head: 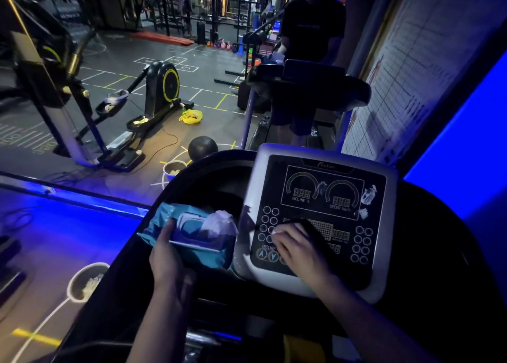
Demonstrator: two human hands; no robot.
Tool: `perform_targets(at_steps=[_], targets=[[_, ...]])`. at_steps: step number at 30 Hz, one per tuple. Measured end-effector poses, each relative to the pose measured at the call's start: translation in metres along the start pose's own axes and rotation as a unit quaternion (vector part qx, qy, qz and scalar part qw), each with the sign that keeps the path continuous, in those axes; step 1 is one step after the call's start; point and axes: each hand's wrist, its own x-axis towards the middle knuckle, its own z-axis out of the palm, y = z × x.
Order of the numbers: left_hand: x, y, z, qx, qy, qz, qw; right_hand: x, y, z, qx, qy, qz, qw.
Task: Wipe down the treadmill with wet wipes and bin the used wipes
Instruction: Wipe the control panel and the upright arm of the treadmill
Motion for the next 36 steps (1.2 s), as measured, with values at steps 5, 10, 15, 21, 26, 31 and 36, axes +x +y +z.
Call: perform_targets(at_steps=[5, 10, 15, 21, 26, 31, 36], targets=[[-0.002, -0.001, 0.000, -0.002, 0.006, -0.002, 1.000, -0.006, 0.013, 0.000, -0.010, 0.080, 0.204, 0.976], [-0.009, -0.001, 0.005, -0.003, -0.010, -0.002, 1.000, 0.010, 0.002, -0.008, 0.060, 0.186, 0.287, 0.938], [-0.010, -0.004, 0.008, 0.005, -0.021, -0.009, 1.000, -0.009, -0.021, 0.016, 0.064, 0.081, 0.196, 0.975], [-0.008, -0.008, 0.008, 0.008, -0.036, -0.014, 0.999, -0.025, 0.004, -0.004, -0.021, 0.069, 0.206, 0.976], [-0.023, -0.013, 0.037, 0.003, -0.112, -0.039, 0.993, 0.013, 0.007, -0.022, 0.001, 0.119, 0.191, 0.974], [-0.031, -0.022, 0.067, 0.021, -0.154, -0.030, 0.987, 0.054, 0.032, -0.044, 0.056, 0.235, 0.225, 0.944], [0.017, -0.031, 0.054, 0.062, -0.146, 0.001, 0.987, 0.069, 0.081, -0.055, 0.026, 0.160, 0.204, 0.965]])
